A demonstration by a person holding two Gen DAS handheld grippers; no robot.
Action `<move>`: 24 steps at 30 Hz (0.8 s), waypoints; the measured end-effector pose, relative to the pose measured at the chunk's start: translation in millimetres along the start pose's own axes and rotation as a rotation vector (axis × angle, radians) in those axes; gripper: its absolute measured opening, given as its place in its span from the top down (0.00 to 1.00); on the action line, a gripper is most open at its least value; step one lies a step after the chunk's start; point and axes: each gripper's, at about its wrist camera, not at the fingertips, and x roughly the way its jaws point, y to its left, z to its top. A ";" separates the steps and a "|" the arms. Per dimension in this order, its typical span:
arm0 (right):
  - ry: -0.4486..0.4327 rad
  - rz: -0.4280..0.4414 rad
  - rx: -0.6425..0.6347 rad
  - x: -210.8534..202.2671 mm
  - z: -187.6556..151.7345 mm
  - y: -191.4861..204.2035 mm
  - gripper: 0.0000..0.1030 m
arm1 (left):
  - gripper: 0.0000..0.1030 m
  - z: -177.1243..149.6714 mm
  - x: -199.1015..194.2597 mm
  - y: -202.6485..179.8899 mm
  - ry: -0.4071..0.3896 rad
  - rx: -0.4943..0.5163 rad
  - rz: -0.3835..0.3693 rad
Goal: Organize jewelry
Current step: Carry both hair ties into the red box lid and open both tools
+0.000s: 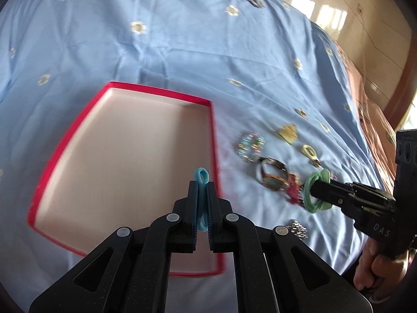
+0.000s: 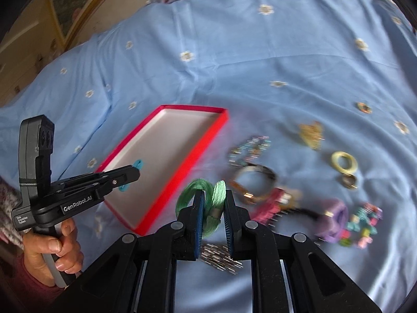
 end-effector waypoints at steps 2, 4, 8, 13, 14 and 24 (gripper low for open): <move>0.008 0.027 -0.018 11.1 5.9 12.7 0.86 | 0.95 0.8 -2.3 12.1 -0.004 -0.017 0.014; 0.017 0.051 -0.034 22.1 11.4 23.5 0.86 | 0.95 2.1 -3.4 23.1 -0.006 -0.030 0.030; 0.045 0.090 -0.066 48.1 22.7 42.0 0.86 | 0.95 6.2 -1.4 42.9 -0.004 -0.048 0.062; 0.088 0.126 -0.083 87.2 36.7 58.2 0.86 | 0.95 16.6 12.2 65.4 0.015 -0.070 0.085; 0.095 0.131 -0.081 93.2 39.0 60.3 0.86 | 0.95 18.9 16.2 69.5 0.021 -0.074 0.088; 0.185 0.127 -0.116 156.9 52.0 73.3 0.85 | 0.95 26.2 52.5 103.2 0.088 -0.103 0.136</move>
